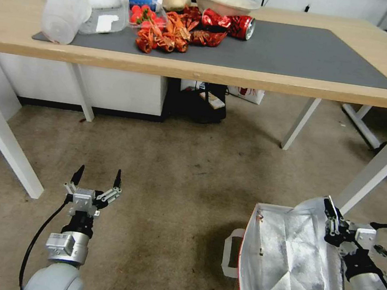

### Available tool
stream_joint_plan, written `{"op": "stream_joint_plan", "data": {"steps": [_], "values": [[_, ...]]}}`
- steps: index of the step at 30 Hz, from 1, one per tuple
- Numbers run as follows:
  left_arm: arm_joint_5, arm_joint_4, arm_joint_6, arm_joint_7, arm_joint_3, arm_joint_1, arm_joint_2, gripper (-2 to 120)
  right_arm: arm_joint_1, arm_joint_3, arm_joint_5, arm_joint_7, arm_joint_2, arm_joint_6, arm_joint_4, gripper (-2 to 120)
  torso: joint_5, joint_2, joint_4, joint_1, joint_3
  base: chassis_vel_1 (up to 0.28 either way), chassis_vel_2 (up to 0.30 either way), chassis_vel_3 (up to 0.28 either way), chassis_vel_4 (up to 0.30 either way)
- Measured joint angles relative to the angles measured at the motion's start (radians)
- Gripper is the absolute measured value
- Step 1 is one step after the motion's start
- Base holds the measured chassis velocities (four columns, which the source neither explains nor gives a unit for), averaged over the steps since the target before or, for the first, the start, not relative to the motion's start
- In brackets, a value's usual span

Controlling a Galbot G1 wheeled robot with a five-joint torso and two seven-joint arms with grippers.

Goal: Pick up the food delivery bag from the floor and place it on the table.

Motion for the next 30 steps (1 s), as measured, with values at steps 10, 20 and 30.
{"op": "stream_joint_plan", "data": {"steps": [10, 20, 30], "values": [[-0.002, 0.012, 0.001, -0.002, 0.001, -0.003, -0.005, 99, -0.016, -0.015, 0.049, -0.013, -0.007, -0.002, 0.127, 0, -0.0002, 0.000, 0.0001, 0.000, 0.000, 0.000, 0.000, 0.000, 0.000], [-0.006, -0.003, 0.015, 0.002, 0.003, 0.002, -0.004, 99, -0.023, -0.022, 0.053, -0.014, -0.005, -0.004, 0.205, 0, 0.0000, 0.000, 0.0001, 0.000, 0.000, 0.000, 0.000, 0.000, 0.000], [-0.006, -0.016, 0.019, 0.002, 0.001, 0.004, -0.001, 99, -0.029, -0.030, 0.086, -0.013, -0.018, -0.028, 0.320, 0, 0.0001, 0.000, 0.0001, 0.000, 0.000, 0.000, 0.000, 0.000, 0.000]]}}
